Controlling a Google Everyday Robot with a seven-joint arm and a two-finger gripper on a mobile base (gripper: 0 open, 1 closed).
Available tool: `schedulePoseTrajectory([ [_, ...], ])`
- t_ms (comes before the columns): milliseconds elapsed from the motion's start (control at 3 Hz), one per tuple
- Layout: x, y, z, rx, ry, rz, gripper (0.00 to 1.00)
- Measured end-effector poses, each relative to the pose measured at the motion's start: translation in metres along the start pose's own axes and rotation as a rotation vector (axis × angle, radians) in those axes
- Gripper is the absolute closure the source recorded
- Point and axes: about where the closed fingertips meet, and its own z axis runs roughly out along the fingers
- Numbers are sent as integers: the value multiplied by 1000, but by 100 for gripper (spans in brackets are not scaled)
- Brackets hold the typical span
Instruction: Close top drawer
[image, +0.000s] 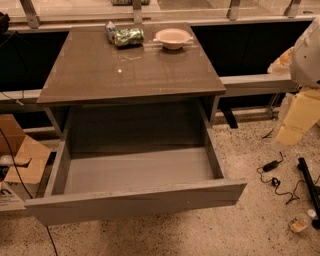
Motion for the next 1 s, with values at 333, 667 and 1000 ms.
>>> schedulePoseTrajectory([
  [333,-16,17,27,-29,-19,-13,46],
  [667,-18,40,68,-72,-18,7,69],
  [1000,-16,44,73,-81,-11,6,99],
])
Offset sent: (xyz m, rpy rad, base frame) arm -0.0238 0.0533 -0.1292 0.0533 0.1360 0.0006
